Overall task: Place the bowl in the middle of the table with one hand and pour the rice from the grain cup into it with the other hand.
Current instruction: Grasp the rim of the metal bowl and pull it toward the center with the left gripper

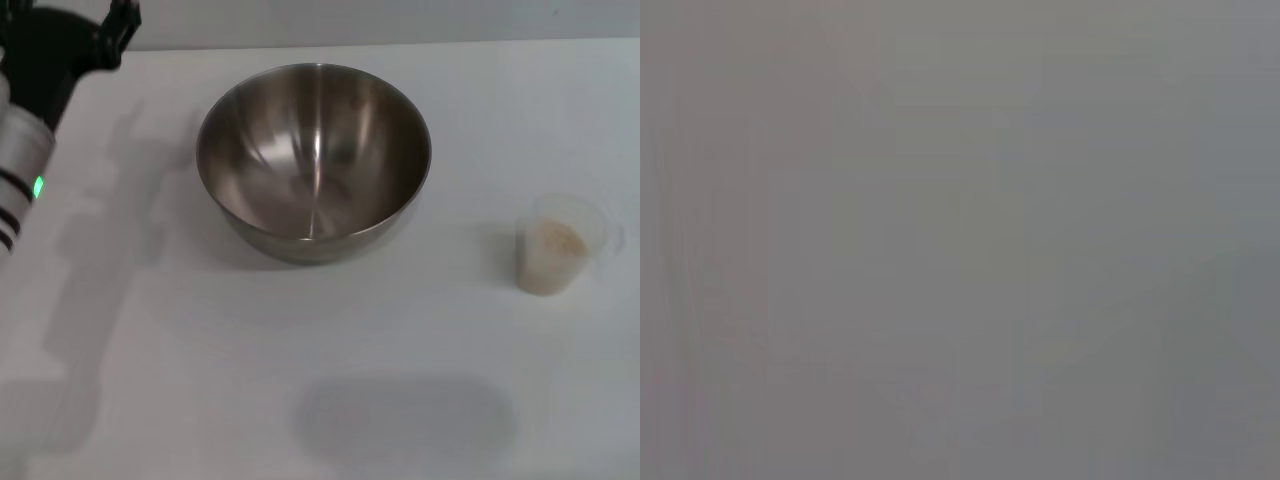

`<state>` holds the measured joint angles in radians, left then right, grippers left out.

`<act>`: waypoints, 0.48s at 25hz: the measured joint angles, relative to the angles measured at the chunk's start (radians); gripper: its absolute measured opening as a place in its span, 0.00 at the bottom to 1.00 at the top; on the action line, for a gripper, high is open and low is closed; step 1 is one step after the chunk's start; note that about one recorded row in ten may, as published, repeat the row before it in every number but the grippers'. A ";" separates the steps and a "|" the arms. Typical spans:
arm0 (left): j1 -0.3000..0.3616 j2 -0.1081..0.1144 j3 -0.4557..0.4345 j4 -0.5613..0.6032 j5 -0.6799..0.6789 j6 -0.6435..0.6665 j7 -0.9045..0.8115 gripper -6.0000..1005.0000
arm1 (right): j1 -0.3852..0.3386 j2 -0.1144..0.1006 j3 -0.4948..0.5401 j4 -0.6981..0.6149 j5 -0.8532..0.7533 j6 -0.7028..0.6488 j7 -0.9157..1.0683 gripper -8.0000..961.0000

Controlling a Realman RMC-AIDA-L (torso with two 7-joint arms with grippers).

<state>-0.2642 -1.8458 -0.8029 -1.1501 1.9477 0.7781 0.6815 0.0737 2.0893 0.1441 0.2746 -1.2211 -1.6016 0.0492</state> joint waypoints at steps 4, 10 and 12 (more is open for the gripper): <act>0.130 -0.141 -0.325 -0.161 0.294 -0.370 0.010 0.78 | 0.003 0.000 0.000 0.000 0.000 0.001 0.000 0.85; 0.149 -0.205 -0.464 -0.277 0.378 -0.594 -0.005 0.78 | 0.005 0.001 -0.007 0.002 0.000 0.001 0.000 0.85; 0.138 -0.197 -0.500 -0.335 0.373 -0.717 -0.042 0.78 | 0.005 0.000 -0.009 0.003 0.000 0.001 0.000 0.85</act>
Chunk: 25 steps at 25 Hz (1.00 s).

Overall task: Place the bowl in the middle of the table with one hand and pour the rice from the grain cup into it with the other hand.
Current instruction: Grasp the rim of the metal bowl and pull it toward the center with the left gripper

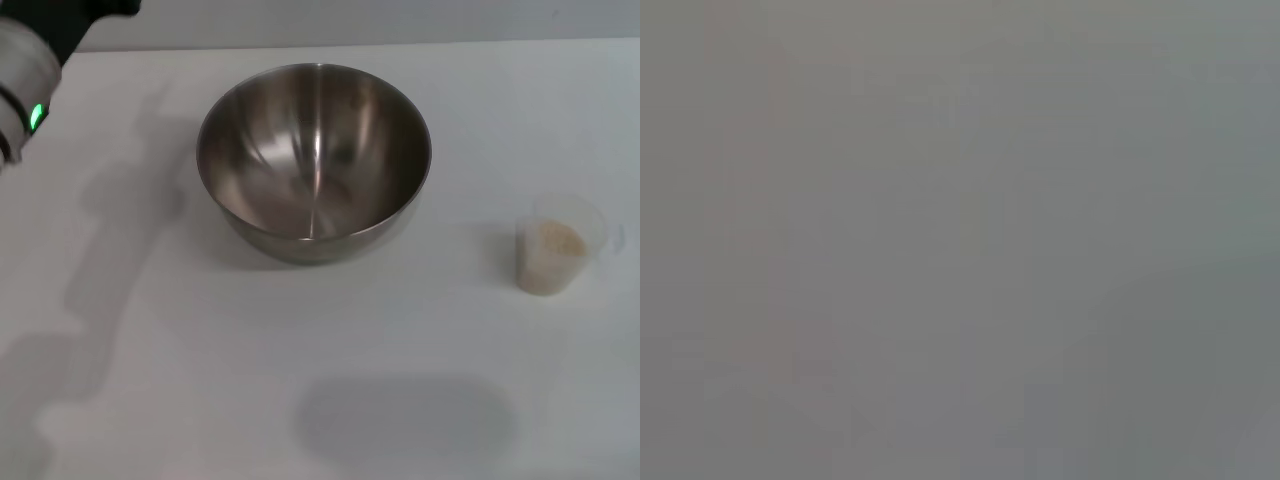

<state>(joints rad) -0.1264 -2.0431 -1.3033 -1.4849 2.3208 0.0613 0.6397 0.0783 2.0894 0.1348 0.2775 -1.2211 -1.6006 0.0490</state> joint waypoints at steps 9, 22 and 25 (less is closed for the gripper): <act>-0.131 -0.013 -0.274 -0.195 -0.073 -0.713 -0.026 0.78 | -0.001 0.001 -0.003 0.002 0.000 -0.003 0.000 0.85; -0.317 -0.017 -0.452 -0.197 0.151 -1.155 -0.135 0.78 | -0.003 0.000 -0.016 0.002 0.000 -0.007 0.000 0.85; -0.353 -0.020 -0.468 -0.175 0.169 -1.214 -0.150 0.78 | -0.003 0.000 -0.015 0.002 0.000 -0.008 0.000 0.85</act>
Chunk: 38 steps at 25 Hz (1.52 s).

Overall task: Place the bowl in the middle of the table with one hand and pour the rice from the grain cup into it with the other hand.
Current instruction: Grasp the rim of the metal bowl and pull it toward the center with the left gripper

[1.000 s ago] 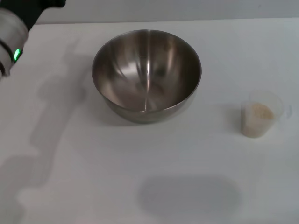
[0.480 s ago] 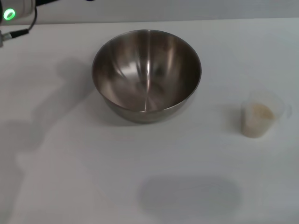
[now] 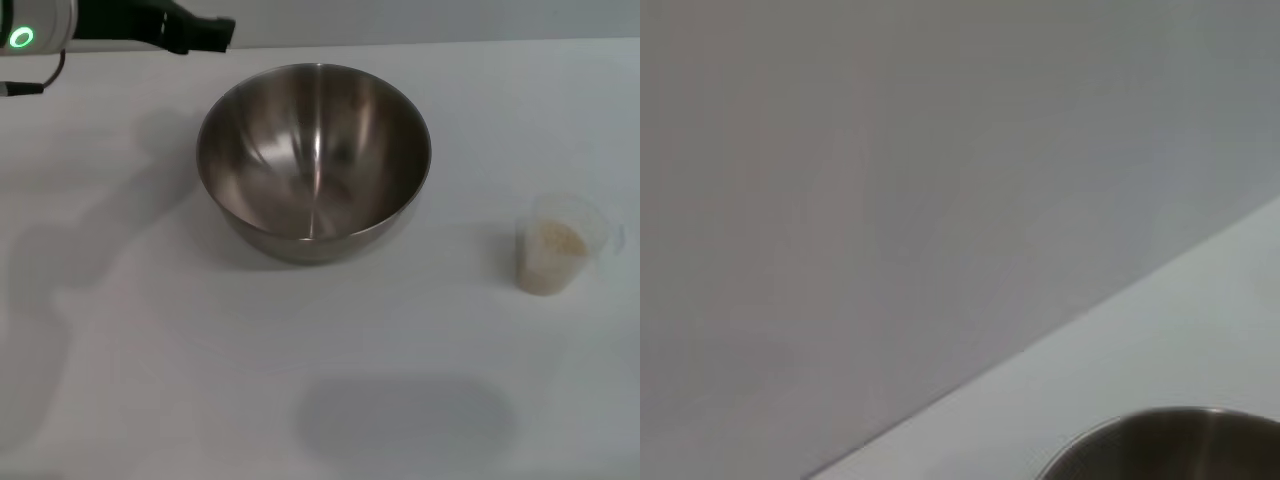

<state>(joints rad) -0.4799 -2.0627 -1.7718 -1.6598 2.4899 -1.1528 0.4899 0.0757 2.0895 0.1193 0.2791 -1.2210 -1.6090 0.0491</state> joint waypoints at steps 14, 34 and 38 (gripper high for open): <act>-0.151 0.008 -0.330 0.259 -0.384 -0.243 0.171 0.78 | 0.002 0.000 -0.010 0.000 -0.001 0.000 0.000 0.85; 0.188 0.009 0.148 -0.049 -0.110 0.738 0.061 0.74 | -0.001 0.000 -0.013 0.000 -0.002 0.001 0.000 0.85; 0.116 0.002 0.035 -0.010 -0.285 0.476 0.070 0.73 | 0.002 -0.001 -0.013 0.000 -0.002 0.000 0.000 0.85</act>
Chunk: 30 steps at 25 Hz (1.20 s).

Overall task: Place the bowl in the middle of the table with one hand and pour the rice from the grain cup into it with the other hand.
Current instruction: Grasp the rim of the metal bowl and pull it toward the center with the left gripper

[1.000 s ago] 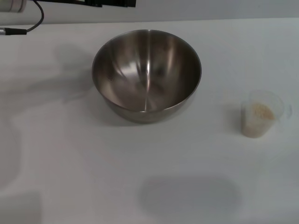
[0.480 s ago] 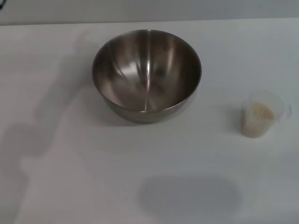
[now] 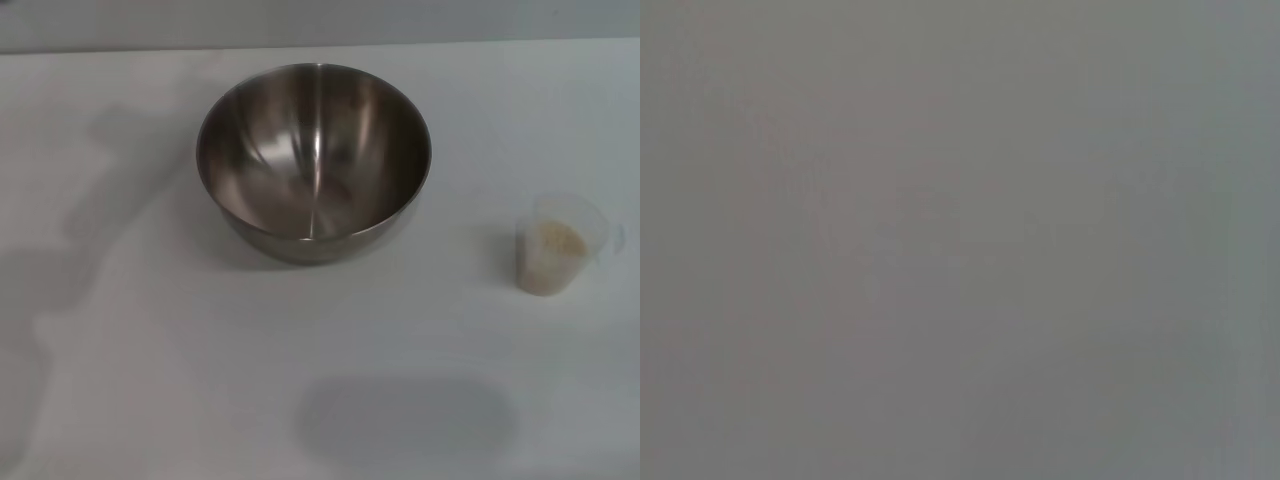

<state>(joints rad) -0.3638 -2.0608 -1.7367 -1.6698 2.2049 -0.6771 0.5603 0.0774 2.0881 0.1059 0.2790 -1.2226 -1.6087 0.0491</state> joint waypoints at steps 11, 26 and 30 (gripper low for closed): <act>-0.035 -0.003 -0.077 0.091 -0.364 -0.201 0.234 0.72 | -0.004 0.000 0.000 -0.003 0.000 0.001 0.000 0.85; 0.127 -0.007 0.499 0.242 -0.017 1.032 0.625 0.73 | -0.006 0.000 0.000 -0.006 0.000 0.010 0.000 0.85; 0.094 -0.006 0.602 0.407 0.032 1.390 0.465 0.73 | -0.006 0.000 0.000 -0.007 0.000 0.010 0.000 0.85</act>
<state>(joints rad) -0.2698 -2.0669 -1.1345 -1.2623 2.2366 0.7131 1.0252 0.0718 2.0878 0.1058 0.2718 -1.2225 -1.5985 0.0491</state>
